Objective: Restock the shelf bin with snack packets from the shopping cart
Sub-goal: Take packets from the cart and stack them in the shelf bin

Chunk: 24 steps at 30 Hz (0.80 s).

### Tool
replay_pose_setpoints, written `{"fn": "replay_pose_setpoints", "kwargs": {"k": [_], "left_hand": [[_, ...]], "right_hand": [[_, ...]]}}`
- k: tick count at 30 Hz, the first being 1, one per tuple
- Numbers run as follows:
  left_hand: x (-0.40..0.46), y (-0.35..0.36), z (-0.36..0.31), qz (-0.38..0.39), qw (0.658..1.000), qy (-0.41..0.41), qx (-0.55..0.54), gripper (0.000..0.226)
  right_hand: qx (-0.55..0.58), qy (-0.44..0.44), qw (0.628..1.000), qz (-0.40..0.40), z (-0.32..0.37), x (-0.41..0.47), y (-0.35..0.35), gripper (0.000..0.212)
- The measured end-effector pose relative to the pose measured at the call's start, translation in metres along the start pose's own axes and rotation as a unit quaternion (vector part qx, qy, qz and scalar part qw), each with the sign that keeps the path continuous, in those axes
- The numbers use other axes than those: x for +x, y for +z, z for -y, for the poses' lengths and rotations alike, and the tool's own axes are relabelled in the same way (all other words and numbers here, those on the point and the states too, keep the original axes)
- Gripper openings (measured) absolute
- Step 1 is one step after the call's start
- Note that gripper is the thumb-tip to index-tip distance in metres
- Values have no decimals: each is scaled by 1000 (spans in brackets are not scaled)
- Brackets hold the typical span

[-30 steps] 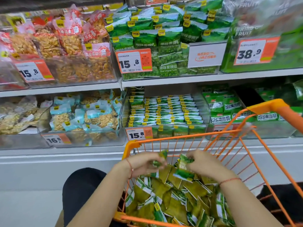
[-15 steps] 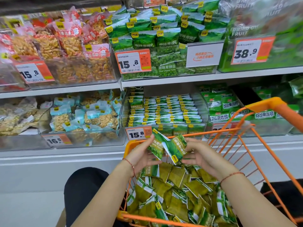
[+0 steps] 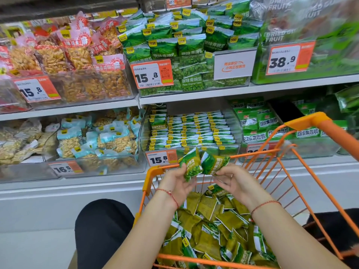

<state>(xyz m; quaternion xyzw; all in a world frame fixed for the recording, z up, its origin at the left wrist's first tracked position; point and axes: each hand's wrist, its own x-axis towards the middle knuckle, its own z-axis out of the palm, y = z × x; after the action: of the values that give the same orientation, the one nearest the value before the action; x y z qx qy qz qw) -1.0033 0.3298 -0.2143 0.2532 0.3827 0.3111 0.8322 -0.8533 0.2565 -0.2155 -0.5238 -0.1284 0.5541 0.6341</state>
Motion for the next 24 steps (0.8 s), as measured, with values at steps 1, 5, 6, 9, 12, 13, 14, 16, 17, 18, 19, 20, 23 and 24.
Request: {"fn": "replay_pose_setpoints", "kwargs": {"k": [1, 5, 6, 9, 12, 13, 14, 16, 17, 18, 19, 20, 23, 24], "left_hand": [[0, 2, 4, 5, 999, -16, -45, 15], [0, 11, 21, -3, 984, -37, -173, 30], [-2, 14, 26, -3, 980, -45, -192, 27], [-4, 26, 38, -2, 978, -54, -202, 24], [1, 32, 37, -26, 984, -31, -174, 24], [2, 32, 33, -34, 985, -19, -169, 24], [2, 31, 28, -37, 986, -7, -159, 24], [3, 29, 20, -41, 992, 18, -118, 24], [3, 27, 18, -49, 995, 36, -84, 24], [3, 25, 17, -61, 995, 57, -45, 22], [4, 24, 16, -78, 994, 82, 5, 21], [4, 22, 18, -96, 988, 104, 61, 23], [-1, 25, 27, -115, 957, 162, 212, 33], [-3, 26, 29, -106, 951, 173, 233, 34]], "right_hand": [[7, -2, 1000, 0, -2, 0, 0, 23], [84, -2, 996, 2, -5, 0, 2, 28], [107, -2, 994, 5, -6, -1, 2, 28], [86, -8, 996, 15, -8, -1, 6, 32], [-42, -36, 998, 20, -8, -6, 8, 43], [-63, -42, 997, 20, -7, -8, 9, 44], [-73, -46, 996, 25, -5, -10, 10, 44], [-69, -43, 995, 54, -2, -12, 11, 41], [-65, -39, 995, 67, 0, -13, 11, 42], [-71, -39, 994, 73, 0, -13, 12, 46], [-89, -39, 993, 72, 0, -14, 13, 50], [-127, -40, 989, 66, -2, -13, 14, 54], [-202, -45, 977, 41, -9, -10, 15, 67], [-183, -38, 982, 31, -10, -8, 15, 71]]}}
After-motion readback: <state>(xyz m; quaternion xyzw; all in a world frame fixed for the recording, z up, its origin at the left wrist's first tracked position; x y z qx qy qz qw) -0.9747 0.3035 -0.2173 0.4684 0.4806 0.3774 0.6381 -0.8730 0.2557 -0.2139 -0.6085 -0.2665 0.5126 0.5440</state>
